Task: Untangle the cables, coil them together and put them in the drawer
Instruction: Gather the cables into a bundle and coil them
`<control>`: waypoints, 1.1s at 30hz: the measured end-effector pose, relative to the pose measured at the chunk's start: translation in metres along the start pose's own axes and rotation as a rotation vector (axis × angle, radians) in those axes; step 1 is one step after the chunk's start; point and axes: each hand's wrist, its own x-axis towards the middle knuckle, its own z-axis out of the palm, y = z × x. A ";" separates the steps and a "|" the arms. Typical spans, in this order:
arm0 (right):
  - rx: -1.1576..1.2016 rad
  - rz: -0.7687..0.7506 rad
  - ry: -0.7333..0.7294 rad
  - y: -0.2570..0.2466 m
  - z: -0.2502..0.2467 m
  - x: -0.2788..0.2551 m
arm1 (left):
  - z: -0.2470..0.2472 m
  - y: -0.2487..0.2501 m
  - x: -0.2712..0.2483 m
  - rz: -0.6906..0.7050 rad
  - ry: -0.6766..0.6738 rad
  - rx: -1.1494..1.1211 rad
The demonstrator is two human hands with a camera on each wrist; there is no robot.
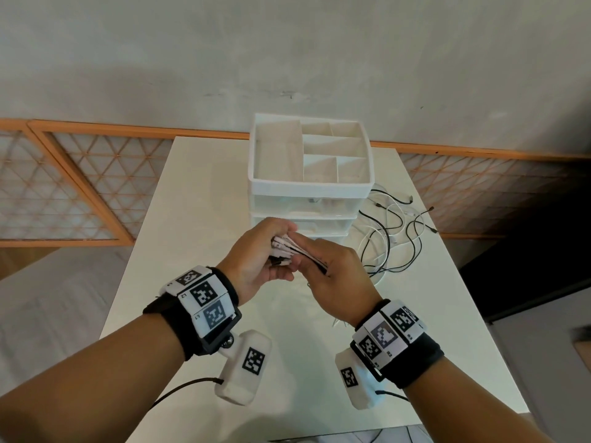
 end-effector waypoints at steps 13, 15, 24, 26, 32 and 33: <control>0.220 0.247 -0.180 -0.005 -0.002 -0.001 | -0.010 -0.007 0.003 0.156 0.171 0.138; 0.159 0.387 -0.232 0.008 -0.008 -0.001 | -0.015 -0.006 0.001 0.181 0.145 0.147; -0.142 0.118 -0.240 0.005 0.000 0.002 | -0.022 0.013 0.004 0.378 0.181 0.936; -0.158 0.068 -0.212 -0.001 0.006 0.006 | -0.005 0.020 -0.001 0.442 -0.005 1.054; -0.185 0.130 -0.066 -0.009 0.000 0.012 | 0.000 0.000 -0.008 0.286 -0.042 1.052; -0.187 0.152 -0.057 -0.008 -0.002 0.012 | -0.003 -0.003 -0.008 0.307 -0.018 1.061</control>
